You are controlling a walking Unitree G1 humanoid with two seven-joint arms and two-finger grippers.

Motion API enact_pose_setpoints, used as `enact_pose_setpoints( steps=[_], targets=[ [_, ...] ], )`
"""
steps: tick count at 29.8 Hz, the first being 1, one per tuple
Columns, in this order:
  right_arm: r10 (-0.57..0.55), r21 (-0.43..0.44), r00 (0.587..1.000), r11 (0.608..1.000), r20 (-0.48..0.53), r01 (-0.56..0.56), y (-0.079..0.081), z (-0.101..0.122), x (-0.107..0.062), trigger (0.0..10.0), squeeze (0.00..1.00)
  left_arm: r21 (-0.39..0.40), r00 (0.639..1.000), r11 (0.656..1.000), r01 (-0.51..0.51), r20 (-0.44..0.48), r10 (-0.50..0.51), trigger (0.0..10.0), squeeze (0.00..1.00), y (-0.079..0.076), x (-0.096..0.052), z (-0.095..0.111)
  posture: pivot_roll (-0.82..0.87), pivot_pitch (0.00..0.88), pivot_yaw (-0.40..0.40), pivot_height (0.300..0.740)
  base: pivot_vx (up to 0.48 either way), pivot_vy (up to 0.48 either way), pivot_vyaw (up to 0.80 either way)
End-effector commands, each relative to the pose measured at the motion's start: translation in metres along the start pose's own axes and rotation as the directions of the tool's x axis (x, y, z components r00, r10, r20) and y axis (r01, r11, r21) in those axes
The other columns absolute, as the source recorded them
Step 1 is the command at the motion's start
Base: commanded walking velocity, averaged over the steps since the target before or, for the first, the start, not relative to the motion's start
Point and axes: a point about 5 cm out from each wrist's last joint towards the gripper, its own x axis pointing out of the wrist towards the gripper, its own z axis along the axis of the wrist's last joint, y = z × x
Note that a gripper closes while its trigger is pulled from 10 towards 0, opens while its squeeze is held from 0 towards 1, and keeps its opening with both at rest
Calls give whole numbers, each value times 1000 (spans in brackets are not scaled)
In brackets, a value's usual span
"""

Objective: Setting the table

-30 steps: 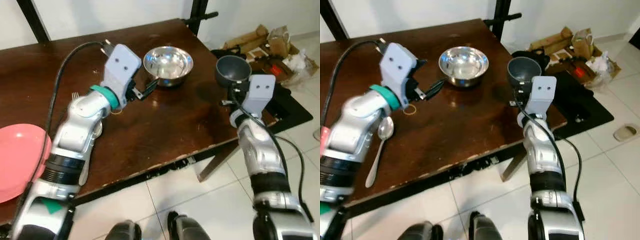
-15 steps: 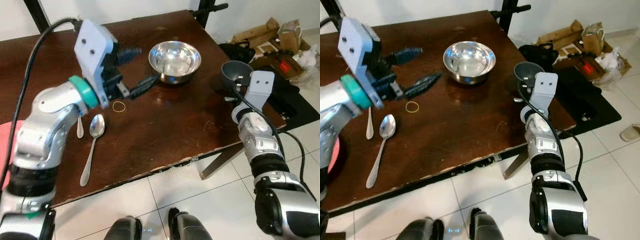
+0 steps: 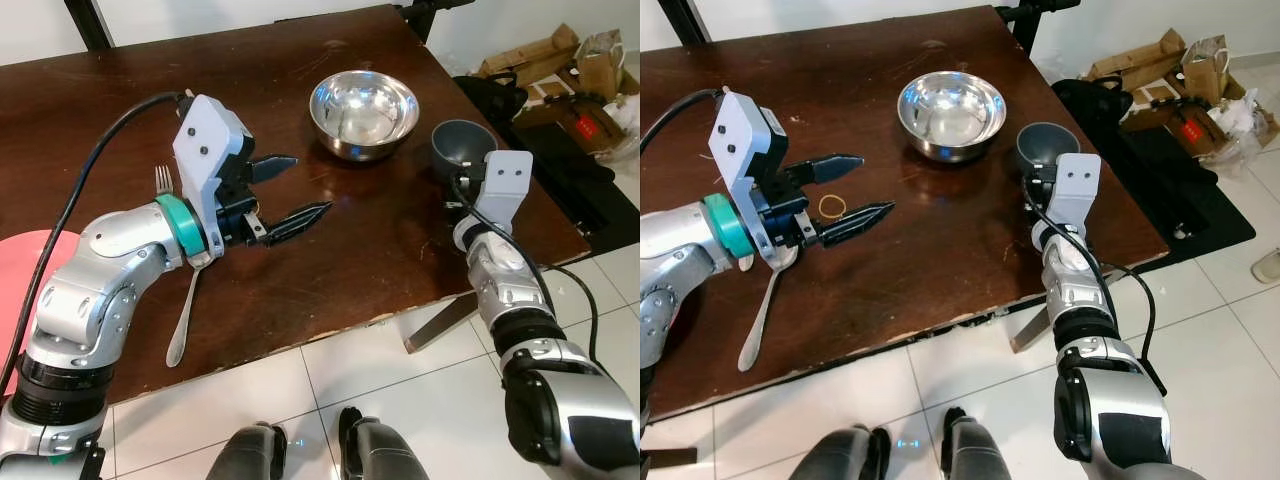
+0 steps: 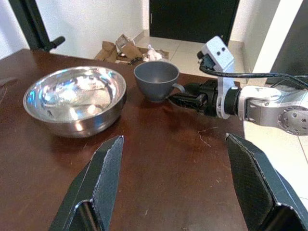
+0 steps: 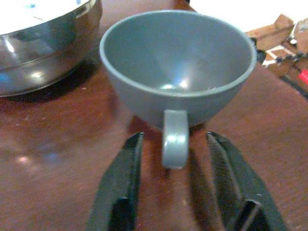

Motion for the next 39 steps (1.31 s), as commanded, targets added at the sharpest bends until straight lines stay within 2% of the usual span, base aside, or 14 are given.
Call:
enact_pose_setpoints(
  steps=[1, 5, 6, 7, 8, 15, 18, 21, 23, 25, 29, 32, 34, 39],
  targets=[
    [-13, -12, 1000, 1000, 0, 13, -3, -1, 0, 10000, 1000, 2, 1000, 1000, 12, -6, -12, 10000, 0, -3, -2, 1, 225, 128, 55, 740, 0, 0, 0],
    [-22, -15, 1000, 1000, 11, 22, -5, 1, 0, 10000, 1000, -2, 1000, 1000, 12, -6, -12, 10000, 0, -4, -2, 1, 222, 127, 55, 740, 0, 0, 0],
    [-43, -22, 998, 999, 37, 44, -9, 5, 1, 10000, 388, -4, 1000, 1000, 10, -2, -10, 10000, 0, -4, -1, 2, 211, 121, 51, 740, 0, 0, 0],
    [-43, -22, 998, 999, 37, 44, -9, 5, 1, 10000, 388, -4, 1000, 1000, 10, -2, -10, 10000, 0, -4, -1, 2, 211, 121, 51, 740, 0, 0, 0],
    [-76, -30, 993, 996, 86, 79, -16, 12, 0, 10000, 0, -3, 1000, 1000, -10, 3, 10, 10000, 0, -2, 0, 2, 199, 116, 45, 740, 0, 0, 0],
    [-29, -23, 909, 999, 416, 43, -26, 74, -30, 10000, 0, 31, 968, 970, -243, -59, 244, 10000, 0, 21, -12, -4, 138, 110, 75, 740, 0, 0, 0],
    [3, -30, 895, 999, 446, 11, -22, 83, -37, 10000, 0, 38, 958, 961, -272, -80, 275, 10000, 0, 24, -15, -6, 138, 110, 75, 740, 0, 0, 0],
    [140, -59, 838, 990, 527, -129, -5, 107, -60, 10000, 0, 79, 888, 920, -383, -245, 390, 10000, 0, 34, -35, -17, 128, 101, 83, 740, 0, 0, 0],
    [140, -59, 838, 990, 527, -129, -5, 107, -60, 10000, 0, 79, 888, 920, -383, -245, 390, 10000, 0, 34, -35, -17, 128, 101, 83, 740, 0, 0, 0],
    [259, -75, 783, 962, 566, -264, 11, 121, -75, 10000, 0, 90, 800, 877, -471, -374, 468, 10000, 0, 33, -49, -34, 135, 91, 73, 740, 0, 0, 0],
    [314, -93, 761, 943, 567, -320, 17, 126, -78, 10000, 0, 87, 759, 854, -513, -418, 499, 10000, 0, 30, -51, -45, 131, 85, 67, 740, 0, 0, 0],
    [484, -145, 706, 863, 517, -485, 33, 130, -83, 10000, 0, 97, 690, 815, -571, -481, 541, 10000, 0, 22, -55, -65, 128, 74, 39, 740, 0, 0, 0],
    [484, -145, 706, 863, 517, -485, 33, 130, -83, 10000, 0, 97, 690, 815, -571, -481, 541, 10000, 0, 22, -55, -65, 128, 74, 39, 740, 0, 0, 0],
    [722, -144, 606, 674, 333, -724, 58, 108, -93, 10000, 0, 112, 589, 754, -647, -554, 588, 10000, 0, 11, -56, -91, 127, 60, 17, 740, 0, 0, 0]
  ],
)
